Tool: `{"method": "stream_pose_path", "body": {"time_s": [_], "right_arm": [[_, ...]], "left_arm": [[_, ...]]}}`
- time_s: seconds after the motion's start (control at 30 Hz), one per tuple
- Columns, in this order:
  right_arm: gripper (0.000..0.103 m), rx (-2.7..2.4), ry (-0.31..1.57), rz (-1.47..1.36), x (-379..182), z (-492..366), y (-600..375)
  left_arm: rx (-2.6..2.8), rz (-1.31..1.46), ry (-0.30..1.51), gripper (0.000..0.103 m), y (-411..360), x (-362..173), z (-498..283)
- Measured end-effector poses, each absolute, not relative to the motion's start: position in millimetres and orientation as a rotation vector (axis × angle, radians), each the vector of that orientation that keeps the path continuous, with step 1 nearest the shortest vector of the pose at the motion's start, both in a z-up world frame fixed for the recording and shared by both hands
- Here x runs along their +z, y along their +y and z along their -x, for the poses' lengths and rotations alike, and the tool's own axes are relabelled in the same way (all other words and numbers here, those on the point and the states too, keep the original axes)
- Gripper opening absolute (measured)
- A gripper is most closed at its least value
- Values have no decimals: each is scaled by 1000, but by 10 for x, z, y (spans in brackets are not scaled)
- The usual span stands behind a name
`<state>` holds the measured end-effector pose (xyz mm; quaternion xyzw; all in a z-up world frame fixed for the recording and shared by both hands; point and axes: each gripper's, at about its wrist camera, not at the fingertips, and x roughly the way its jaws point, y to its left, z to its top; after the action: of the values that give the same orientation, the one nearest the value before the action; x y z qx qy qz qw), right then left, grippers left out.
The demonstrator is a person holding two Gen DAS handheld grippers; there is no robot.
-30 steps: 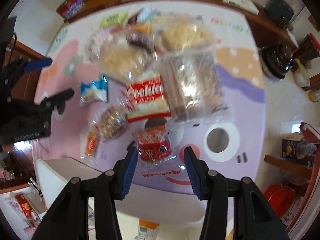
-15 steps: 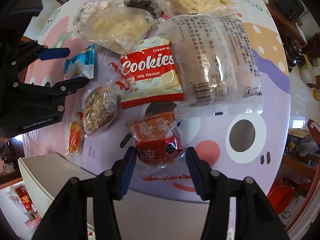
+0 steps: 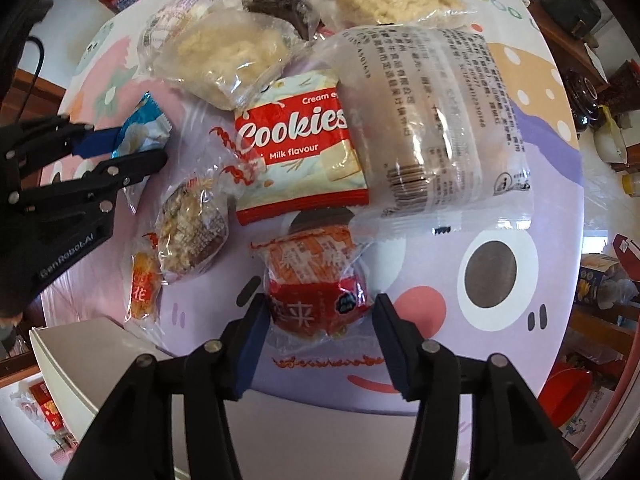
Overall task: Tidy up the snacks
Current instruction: 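Grasp the blue wrapped cake with the left tool while the right tool grasps the red round pack, then lower both snacks into the white tray and open both tools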
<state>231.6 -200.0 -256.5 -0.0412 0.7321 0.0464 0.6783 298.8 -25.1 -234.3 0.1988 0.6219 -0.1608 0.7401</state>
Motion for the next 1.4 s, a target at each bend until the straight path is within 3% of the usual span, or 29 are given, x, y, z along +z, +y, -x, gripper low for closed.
{"method": "stream_pose_path", "body": {"time_s": [0.27, 0.83, 1.1, 1.4], "right_arm": [[51, 125, 1571, 9, -2200, -2109, -2137], [51, 123, 1231, -23, -710, -1557, -2105], [51, 98, 1127, 7, -241, -992, -1997], [52, 61, 1077, 35, -87, -447, -1930]], "left_arm": [[-236, -338, 1292, 24, 23, -1845, -2755], [-162, -178, 1062, 24, 162, -297, -1829], [-131, -104, 985, 24, 119, 17, -1176], [-97, -20, 954, 24, 13, 48, -625]]}}
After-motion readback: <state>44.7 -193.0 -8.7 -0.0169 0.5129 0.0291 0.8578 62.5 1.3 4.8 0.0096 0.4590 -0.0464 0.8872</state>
